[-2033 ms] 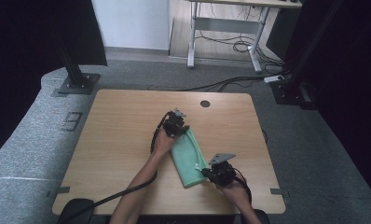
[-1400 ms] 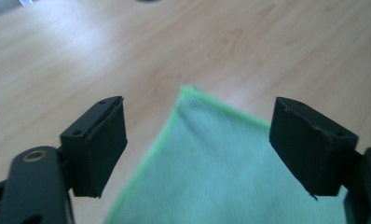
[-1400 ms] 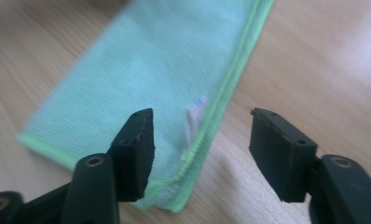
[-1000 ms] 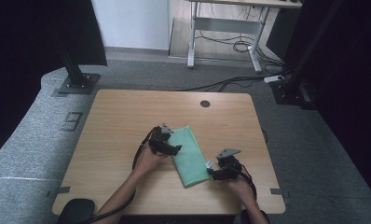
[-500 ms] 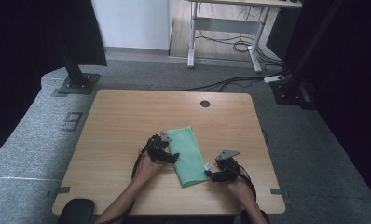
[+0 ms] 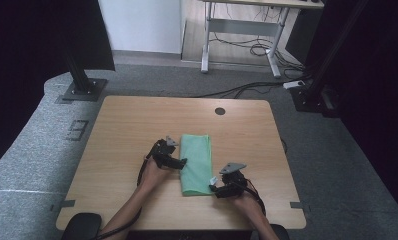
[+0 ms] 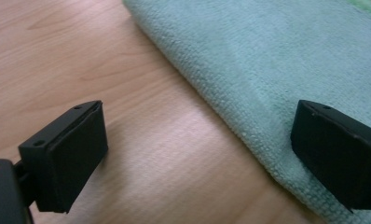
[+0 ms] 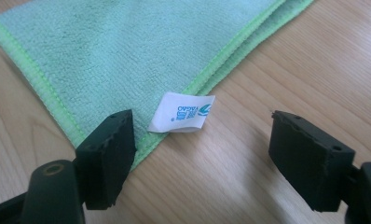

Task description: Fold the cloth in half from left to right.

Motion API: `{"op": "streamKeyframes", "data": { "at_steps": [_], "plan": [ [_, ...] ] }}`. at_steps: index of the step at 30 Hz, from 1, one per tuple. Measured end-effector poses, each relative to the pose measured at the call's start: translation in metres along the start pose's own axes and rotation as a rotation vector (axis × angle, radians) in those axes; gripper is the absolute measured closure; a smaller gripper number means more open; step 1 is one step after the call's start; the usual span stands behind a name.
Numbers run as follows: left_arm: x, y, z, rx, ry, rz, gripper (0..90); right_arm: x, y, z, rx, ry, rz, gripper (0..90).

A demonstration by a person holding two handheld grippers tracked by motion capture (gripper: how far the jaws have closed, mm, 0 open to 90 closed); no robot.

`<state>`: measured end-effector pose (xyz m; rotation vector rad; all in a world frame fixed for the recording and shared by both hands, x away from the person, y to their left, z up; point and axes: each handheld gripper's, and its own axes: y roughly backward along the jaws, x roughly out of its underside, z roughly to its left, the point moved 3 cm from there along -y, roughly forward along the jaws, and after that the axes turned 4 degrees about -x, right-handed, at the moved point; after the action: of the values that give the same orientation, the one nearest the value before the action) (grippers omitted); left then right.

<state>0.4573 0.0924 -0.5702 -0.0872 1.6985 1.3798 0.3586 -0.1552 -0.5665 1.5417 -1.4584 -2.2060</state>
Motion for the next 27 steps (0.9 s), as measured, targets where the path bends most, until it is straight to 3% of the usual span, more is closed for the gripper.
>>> {"op": "streamKeyframes", "data": {
  "at_steps": [12, 27],
  "plan": [
    [-0.005, -0.007, 0.022, -0.011, 0.017, -0.003, 3.8, -0.017, -0.018, 0.006, 0.023, 0.010, -0.013, 16.3],
    [-0.009, -0.010, 0.026, -0.026, 0.028, -0.004, 3.5, -0.020, -0.023, -0.001, 0.027, -0.017, -0.031, 15.5]
  ]
}}
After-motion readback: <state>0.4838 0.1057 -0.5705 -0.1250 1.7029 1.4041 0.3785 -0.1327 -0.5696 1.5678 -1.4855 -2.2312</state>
